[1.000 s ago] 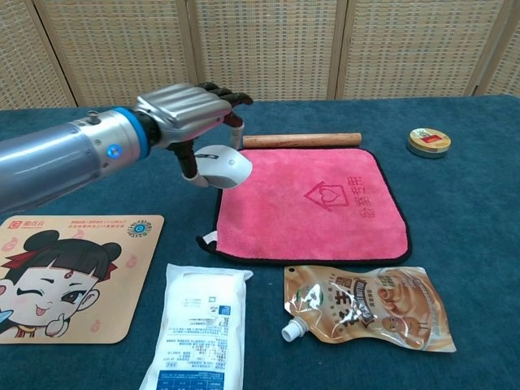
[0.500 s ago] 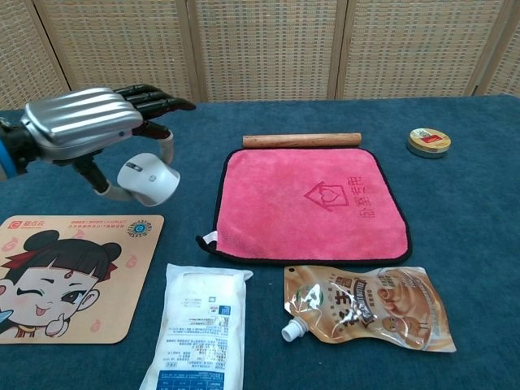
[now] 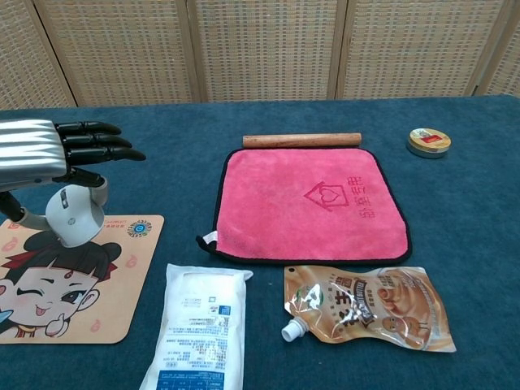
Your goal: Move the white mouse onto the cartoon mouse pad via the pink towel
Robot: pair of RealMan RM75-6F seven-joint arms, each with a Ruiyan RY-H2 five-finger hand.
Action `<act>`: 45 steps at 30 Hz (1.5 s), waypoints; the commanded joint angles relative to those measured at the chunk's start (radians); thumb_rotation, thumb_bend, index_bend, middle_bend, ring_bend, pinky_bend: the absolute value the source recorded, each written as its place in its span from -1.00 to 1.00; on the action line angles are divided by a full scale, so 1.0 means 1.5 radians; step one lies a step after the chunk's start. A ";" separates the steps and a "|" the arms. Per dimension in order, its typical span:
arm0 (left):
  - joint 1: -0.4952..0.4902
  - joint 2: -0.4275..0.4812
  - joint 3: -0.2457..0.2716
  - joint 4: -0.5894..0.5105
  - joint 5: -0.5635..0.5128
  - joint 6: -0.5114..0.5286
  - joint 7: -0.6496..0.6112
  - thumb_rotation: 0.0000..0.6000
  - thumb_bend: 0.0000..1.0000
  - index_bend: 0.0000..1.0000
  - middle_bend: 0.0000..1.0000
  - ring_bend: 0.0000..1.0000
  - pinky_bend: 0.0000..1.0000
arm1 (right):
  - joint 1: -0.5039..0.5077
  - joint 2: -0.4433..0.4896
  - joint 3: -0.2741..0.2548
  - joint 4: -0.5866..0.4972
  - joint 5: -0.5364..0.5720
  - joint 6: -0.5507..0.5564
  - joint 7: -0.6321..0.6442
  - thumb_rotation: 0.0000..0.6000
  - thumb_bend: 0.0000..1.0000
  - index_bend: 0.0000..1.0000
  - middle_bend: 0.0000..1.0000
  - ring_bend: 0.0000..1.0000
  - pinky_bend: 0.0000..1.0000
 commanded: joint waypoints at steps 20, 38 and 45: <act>0.014 -0.088 0.067 0.234 0.131 0.082 -0.024 1.00 -0.71 0.30 -1.00 -1.00 -1.00 | -0.002 -0.002 0.004 0.004 0.000 0.003 0.008 1.00 -1.00 -1.00 -1.00 -1.00 -1.00; 0.019 -0.119 0.086 0.340 0.146 0.103 -0.029 1.00 -0.85 0.12 -1.00 -1.00 -1.00 | -0.002 -0.009 0.004 0.004 -0.001 0.004 0.001 1.00 -1.00 -1.00 -1.00 -1.00 -1.00; 0.018 -0.123 0.086 0.351 0.141 0.094 -0.035 1.00 -0.99 -0.66 -1.00 -1.00 -1.00 | -0.001 -0.011 0.005 0.007 -0.001 0.004 0.001 1.00 -1.00 -1.00 -1.00 -1.00 -1.00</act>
